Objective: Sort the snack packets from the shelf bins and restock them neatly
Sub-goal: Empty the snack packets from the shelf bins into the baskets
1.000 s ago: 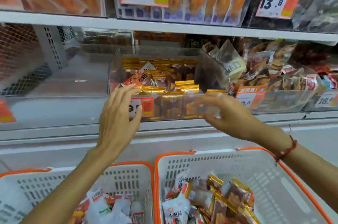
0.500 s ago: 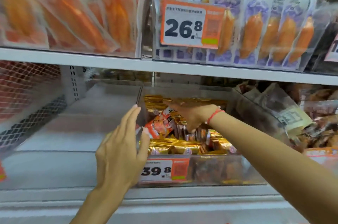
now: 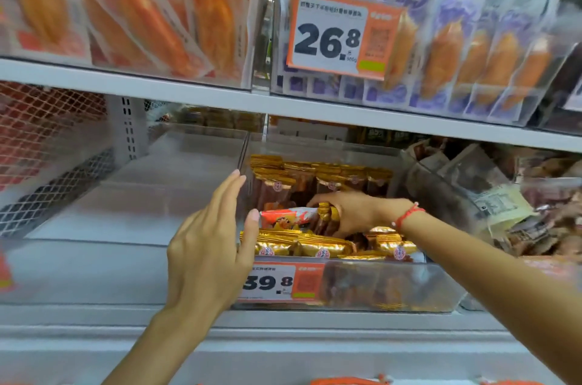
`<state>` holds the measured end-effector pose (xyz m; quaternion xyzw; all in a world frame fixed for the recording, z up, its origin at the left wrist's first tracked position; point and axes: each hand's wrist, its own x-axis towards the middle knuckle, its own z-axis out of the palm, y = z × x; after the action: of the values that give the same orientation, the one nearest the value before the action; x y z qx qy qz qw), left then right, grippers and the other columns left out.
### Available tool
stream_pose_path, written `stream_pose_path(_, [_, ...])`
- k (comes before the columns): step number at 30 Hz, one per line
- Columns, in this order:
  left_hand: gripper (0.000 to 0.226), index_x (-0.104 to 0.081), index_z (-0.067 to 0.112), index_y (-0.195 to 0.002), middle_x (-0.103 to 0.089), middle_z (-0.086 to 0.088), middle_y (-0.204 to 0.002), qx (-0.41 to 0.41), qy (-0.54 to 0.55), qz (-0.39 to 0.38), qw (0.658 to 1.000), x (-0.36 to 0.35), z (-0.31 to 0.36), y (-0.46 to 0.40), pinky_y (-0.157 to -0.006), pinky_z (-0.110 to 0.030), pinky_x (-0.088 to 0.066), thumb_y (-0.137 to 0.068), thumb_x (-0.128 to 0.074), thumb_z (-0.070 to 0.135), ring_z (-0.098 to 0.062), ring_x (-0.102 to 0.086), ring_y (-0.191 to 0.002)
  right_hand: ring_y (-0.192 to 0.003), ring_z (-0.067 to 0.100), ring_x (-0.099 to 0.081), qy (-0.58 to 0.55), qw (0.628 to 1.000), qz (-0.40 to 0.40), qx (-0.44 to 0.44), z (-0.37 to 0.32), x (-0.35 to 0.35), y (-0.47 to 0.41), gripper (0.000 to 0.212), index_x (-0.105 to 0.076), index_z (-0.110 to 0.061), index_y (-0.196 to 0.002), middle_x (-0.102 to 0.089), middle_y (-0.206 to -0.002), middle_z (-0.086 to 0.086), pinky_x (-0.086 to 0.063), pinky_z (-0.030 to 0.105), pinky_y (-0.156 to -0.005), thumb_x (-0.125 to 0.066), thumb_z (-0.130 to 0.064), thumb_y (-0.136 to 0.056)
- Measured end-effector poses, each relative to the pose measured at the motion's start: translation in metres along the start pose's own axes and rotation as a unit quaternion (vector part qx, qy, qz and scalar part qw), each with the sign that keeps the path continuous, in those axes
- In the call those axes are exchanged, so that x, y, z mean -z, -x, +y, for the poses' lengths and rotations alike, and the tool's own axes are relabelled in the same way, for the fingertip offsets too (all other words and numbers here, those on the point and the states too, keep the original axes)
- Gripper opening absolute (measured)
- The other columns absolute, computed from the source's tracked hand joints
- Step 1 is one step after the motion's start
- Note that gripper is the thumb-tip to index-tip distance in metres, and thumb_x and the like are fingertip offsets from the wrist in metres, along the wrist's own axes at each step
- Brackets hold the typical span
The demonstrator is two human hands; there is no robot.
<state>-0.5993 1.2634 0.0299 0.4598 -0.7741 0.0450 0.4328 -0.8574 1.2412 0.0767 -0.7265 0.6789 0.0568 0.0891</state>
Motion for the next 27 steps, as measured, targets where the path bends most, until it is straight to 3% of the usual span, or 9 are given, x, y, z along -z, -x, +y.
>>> stream_pose_path(3, [0.056,-0.045,0.021,-0.14,-0.059,0.006,-0.134,0.006,0.004,-0.018,1.0,0.003,0.001,0.002,-0.064,-0.032,-0.051,-0.094,-0.027,0.047,-0.022,-0.069,-0.084,-0.11,0.02,-0.058,-0.011,0.998,0.057,0.009,-0.007,-0.002,0.008,0.056,-0.054,-0.027,-0.125,-0.062,-0.121,-0.001,-0.049,0.04,-0.093,-0.079,-0.026,-0.076])
stream_pose_path(7, [0.049,-0.04,0.023,-0.144,-0.044,0.01,-0.148,0.002,0.006,-0.035,0.999,0.006,0.001,0.002,-0.076,-0.035,-0.052,-0.1,-0.034,0.044,-0.022,-0.066,-0.104,-0.114,0.02,-0.058,-0.09,0.981,0.173,-0.007,-0.02,0.023,0.039,0.072,-0.053,-0.024,-0.132,-0.059,-0.13,0.001,-0.048,0.029,-0.09,-0.085,-0.034,-0.069])
stream_pose_path(9, [0.053,-0.033,0.023,-0.148,-0.034,0.01,-0.154,0.006,0.022,-0.062,0.998,0.007,0.002,0.002,-0.09,-0.037,-0.047,-0.098,-0.035,0.044,-0.021,-0.057,-0.121,-0.113,0.02,-0.06,-0.115,0.968,0.224,-0.007,-0.026,0.039,0.067,0.069,-0.055,-0.029,-0.127,-0.064,-0.123,-0.002,-0.048,0.03,-0.092,-0.087,-0.035,-0.066])
stream_pose_path(11, [0.057,-0.027,0.022,-0.151,-0.024,0.008,-0.158,0.004,0.04,-0.079,0.996,0.009,0.002,0.001,-0.108,-0.036,-0.033,-0.1,-0.03,0.048,-0.017,-0.036,-0.139,-0.102,0.016,-0.064,-0.12,0.963,0.239,0.012,-0.031,0.046,0.101,0.06,-0.057,-0.037,-0.114,-0.068,-0.107,-0.009,-0.052,0.039,-0.089,-0.087,-0.037,-0.062])
stream_pose_path(13, [0.06,-0.03,0.017,-0.15,-0.024,0.003,-0.159,-0.032,0.03,-0.073,0.996,0.012,0.002,0.005,-0.114,-0.034,-0.019,-0.099,-0.027,0.049,-0.017,-0.024,-0.145,-0.097,0.009,-0.064,-0.116,0.963,0.243,0.02,-0.034,0.042,0.138,0.059,-0.057,-0.039,-0.113,-0.067,-0.105,-0.015,-0.052,0.042,-0.086,-0.086,-0.041,-0.06])
stream_pose_path(17, [0.054,-0.044,0.017,-0.144,-0.042,-0.002,-0.15,-0.178,-0.012,-0.092,0.98,0.02,0.014,0.025,-0.114,-0.04,-0.028,-0.098,-0.03,0.042,-0.021,-0.037,-0.139,-0.106,0.002,-0.06,-0.124,0.96,0.248,0.038,-0.036,0.011,0.216,0.065,-0.057,-0.038,-0.122,-0.062,-0.117,-0.019,-0.051,0.036,-0.093,-0.083,-0.051,-0.063])
stream_pose_path(21, [0.058,-0.042,0.016,-0.145,-0.049,-0.003,-0.145,-0.222,-0.043,-0.183,0.957,0.018,0.017,0.045,-0.114,-0.038,-0.026,-0.096,-0.029,0.046,-0.022,-0.044,-0.135,-0.098,-0.001,-0.064,-0.195,0.964,0.183,0.012,-0.031,-0.054,0.274,0.065,-0.052,-0.063,-0.111,-0.064,-0.109,-0.028,-0.053,0.024,-0.084,-0.088,-0.037,-0.063])
stream_pose_path(24, [0.058,-0.042,0.015,-0.145,-0.049,-0.005,-0.145,-0.206,-0.042,-0.188,0.959,0.013,0.018,0.049,-0.114,-0.042,-0.026,-0.095,-0.036,0.044,-0.024,-0.043,-0.135,-0.105,0.003,-0.057,-0.094,0.993,0.056,-0.033,-0.016,-0.107,0.277,0.062,-0.047,-0.057,-0.116,-0.053,-0.113,-0.028,-0.048,0.021,-0.084,-0.084,-0.041,-0.068])
stream_pose_path(27, [0.051,-0.049,0.015,-0.139,-0.055,-0.006,-0.137,-0.182,-0.017,-0.169,0.969,0.013,0.026,0.048,-0.11,-0.043,-0.032,-0.098,-0.044,0.045,-0.025,-0.049,-0.128,-0.128,0.015,-0.04,-0.116,0.989,-0.061,-0.066,0.0,-0.134,0.269,0.081,-0.034,-0.037,-0.143,-0.036,-0.135,-0.011,-0.036,0.025,-0.102,-0.08,-0.033,-0.076])
